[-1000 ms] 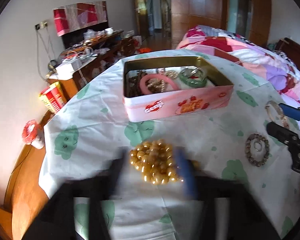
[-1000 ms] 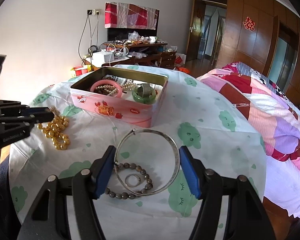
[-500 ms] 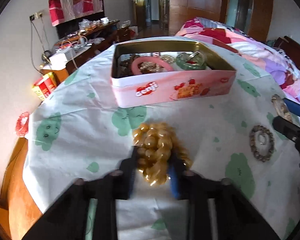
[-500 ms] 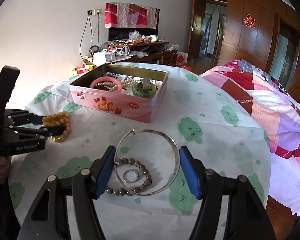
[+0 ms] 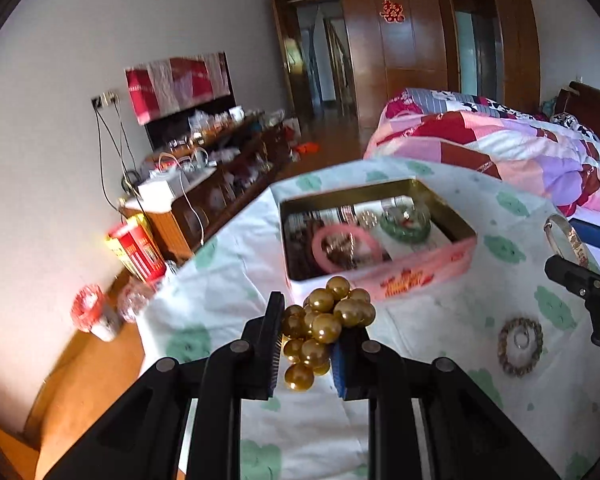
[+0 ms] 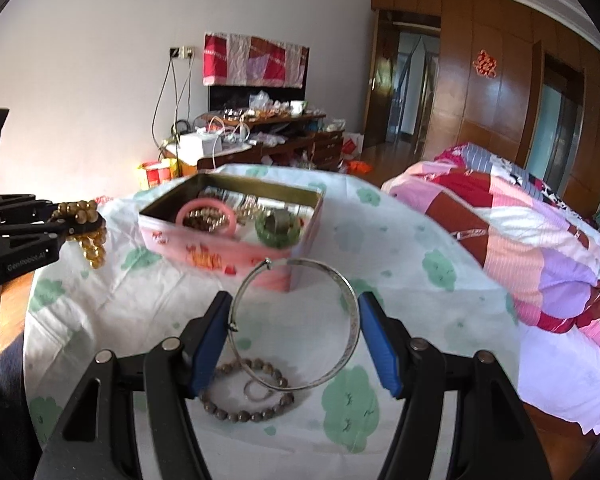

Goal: Organize jewelry

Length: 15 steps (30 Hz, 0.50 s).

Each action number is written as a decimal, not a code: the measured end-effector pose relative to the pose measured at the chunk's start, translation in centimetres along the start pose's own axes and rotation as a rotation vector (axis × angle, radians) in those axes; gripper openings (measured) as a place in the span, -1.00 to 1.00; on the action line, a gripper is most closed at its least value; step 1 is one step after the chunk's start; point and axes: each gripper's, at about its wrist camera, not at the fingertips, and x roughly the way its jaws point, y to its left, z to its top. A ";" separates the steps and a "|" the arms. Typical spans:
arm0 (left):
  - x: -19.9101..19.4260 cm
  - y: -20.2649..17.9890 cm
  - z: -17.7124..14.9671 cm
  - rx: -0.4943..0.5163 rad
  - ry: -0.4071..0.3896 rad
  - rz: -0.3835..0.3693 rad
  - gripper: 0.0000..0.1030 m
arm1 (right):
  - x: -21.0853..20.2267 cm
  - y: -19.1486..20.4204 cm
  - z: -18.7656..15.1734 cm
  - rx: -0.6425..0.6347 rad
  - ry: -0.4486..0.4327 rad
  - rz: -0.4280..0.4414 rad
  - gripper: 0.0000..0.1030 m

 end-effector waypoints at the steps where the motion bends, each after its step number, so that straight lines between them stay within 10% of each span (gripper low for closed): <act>1: 0.0 0.0 0.2 0.002 -0.006 0.006 -0.60 | -0.1 0.0 0.3 0.000 -0.009 -0.005 0.30; 15: 2.3 0.1 3.0 -0.019 -0.032 0.010 -0.60 | 1.5 0.0 3.8 -0.027 -0.055 -0.068 0.30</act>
